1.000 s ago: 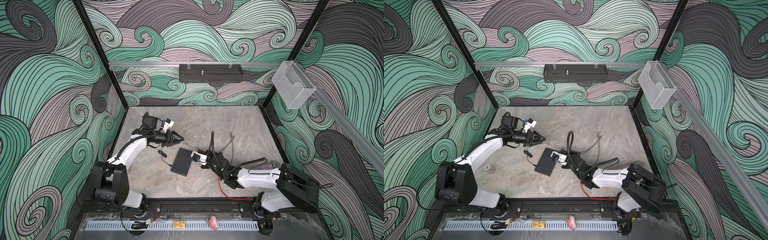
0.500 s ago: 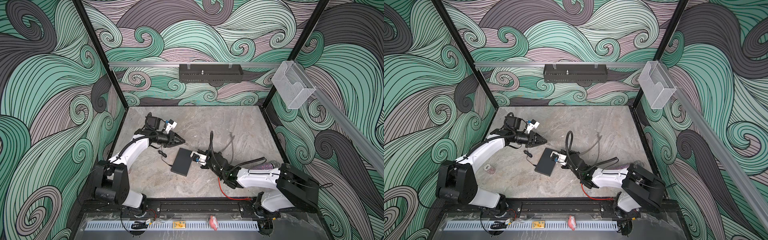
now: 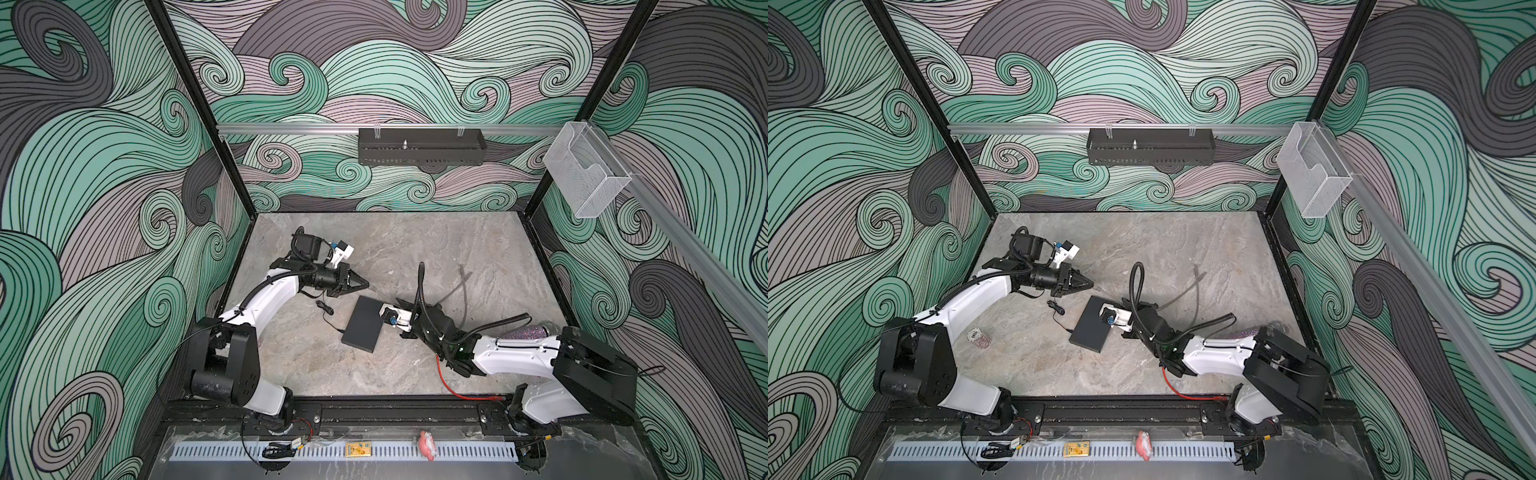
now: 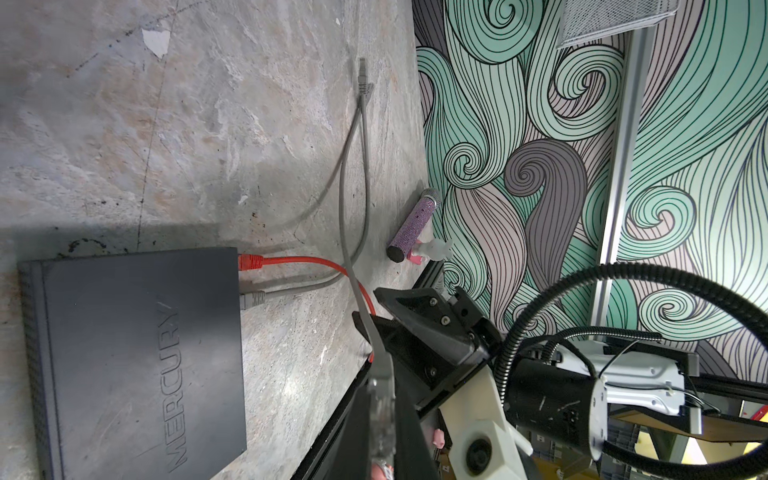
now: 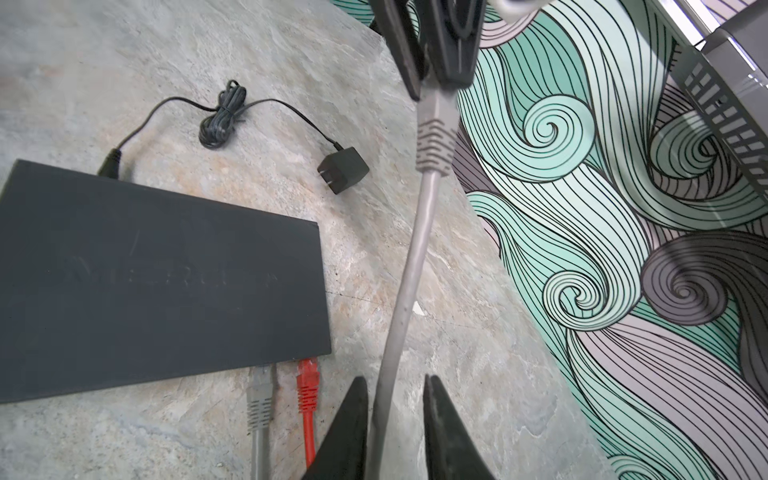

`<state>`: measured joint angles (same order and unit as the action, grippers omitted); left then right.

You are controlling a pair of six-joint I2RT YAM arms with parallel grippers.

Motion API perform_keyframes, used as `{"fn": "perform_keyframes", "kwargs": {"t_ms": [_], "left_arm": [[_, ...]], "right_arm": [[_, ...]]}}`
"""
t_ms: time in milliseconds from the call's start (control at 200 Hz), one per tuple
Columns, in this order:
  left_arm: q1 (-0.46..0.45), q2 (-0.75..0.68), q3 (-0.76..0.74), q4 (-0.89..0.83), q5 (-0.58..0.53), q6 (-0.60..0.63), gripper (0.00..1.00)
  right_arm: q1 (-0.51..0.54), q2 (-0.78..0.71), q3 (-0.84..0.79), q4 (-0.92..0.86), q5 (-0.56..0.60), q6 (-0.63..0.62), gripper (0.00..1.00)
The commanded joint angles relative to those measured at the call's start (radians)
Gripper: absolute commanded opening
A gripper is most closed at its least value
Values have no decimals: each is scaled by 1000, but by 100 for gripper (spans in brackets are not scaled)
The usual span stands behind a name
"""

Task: Insert the plug into the switch port
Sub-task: 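Carry the grey plug to the switch with the right gripper while the left approaches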

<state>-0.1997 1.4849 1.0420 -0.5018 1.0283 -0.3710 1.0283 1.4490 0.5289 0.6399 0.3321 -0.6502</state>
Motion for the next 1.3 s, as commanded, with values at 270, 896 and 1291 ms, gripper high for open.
{"fn": "perform_keyframes", "kwargs": {"t_ms": [270, 896, 1291], "left_arm": [[-96, 5, -15, -54, -21, 174, 7], [-165, 4, -2, 9, -55, 136, 7], [-174, 14, -21, 45, -54, 112, 7]], "right_arm": [[-158, -109, 162, -349, -483, 299, 39], [-250, -55, 216, -442, -762, 446, 39], [-252, -51, 224, -426, -709, 472, 21]]}}
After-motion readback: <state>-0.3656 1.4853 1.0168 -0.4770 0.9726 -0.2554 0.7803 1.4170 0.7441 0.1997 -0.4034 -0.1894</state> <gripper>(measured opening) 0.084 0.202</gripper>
